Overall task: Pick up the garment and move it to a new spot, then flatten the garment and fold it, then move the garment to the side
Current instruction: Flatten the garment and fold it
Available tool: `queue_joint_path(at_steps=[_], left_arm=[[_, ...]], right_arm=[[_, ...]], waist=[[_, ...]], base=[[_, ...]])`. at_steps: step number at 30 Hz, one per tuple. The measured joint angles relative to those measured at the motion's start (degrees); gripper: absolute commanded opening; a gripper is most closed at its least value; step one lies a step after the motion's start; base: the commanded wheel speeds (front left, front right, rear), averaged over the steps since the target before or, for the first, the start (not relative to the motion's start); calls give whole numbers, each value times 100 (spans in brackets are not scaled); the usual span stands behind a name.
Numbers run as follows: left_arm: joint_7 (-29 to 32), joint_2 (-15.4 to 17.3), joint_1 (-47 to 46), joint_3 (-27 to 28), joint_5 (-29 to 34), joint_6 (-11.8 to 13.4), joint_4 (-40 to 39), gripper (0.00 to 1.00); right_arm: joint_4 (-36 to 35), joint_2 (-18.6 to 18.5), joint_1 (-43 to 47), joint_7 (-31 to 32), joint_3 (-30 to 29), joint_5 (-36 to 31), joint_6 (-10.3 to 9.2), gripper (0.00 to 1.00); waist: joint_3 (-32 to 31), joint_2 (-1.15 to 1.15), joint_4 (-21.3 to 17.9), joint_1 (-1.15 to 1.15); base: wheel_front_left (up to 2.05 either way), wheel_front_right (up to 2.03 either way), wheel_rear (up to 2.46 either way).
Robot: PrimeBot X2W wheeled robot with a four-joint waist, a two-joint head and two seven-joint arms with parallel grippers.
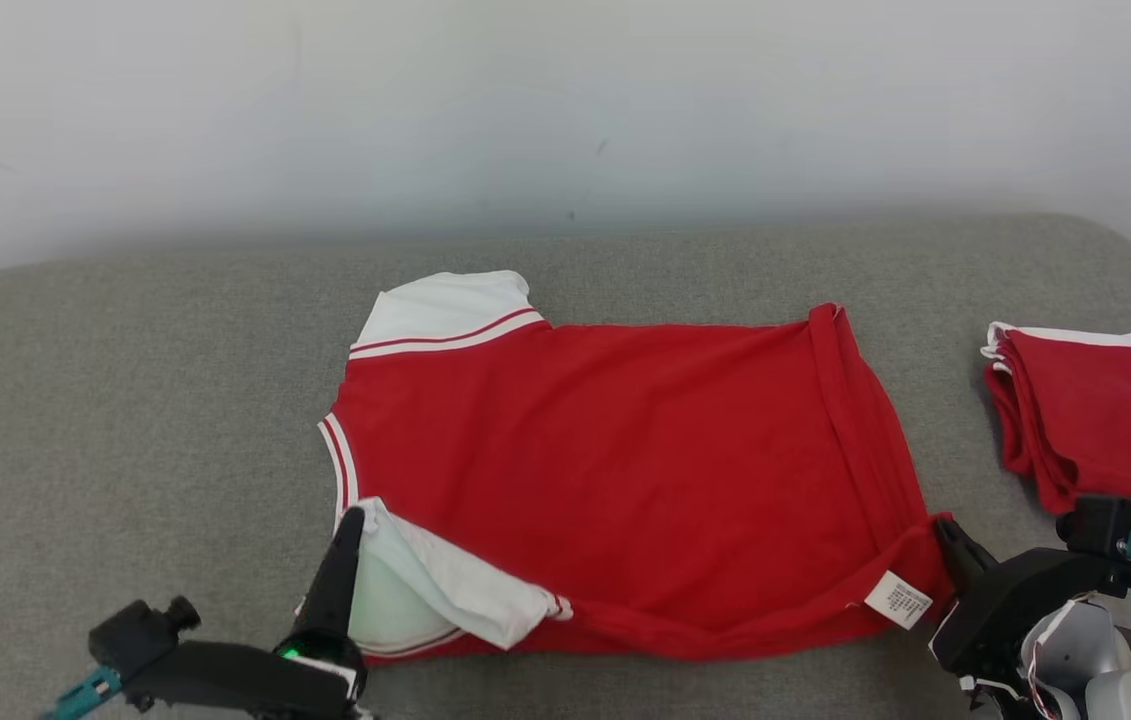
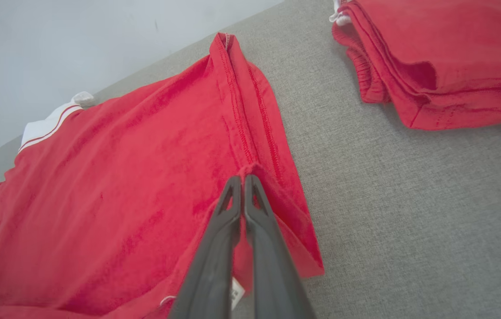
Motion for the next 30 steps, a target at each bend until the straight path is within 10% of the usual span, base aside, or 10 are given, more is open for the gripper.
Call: queue_joint_path(at_steps=[11, 30], left_arm=[[-1306, 148, -1071, -531, 1274, 0, 1125, 0], [-1532, 258, -2015, -692, 1605, 0, 1772, 0]], right_arm=[[675, -2, -595, -735, 22, -497, 0, 0], [1463, 3, -1245, -1379, 71, -949, 0, 0]], waist=[[310, 0, -91, 0], [772, 0, -248, 0]], base=[[0, 0, 0], [0, 0, 0]])
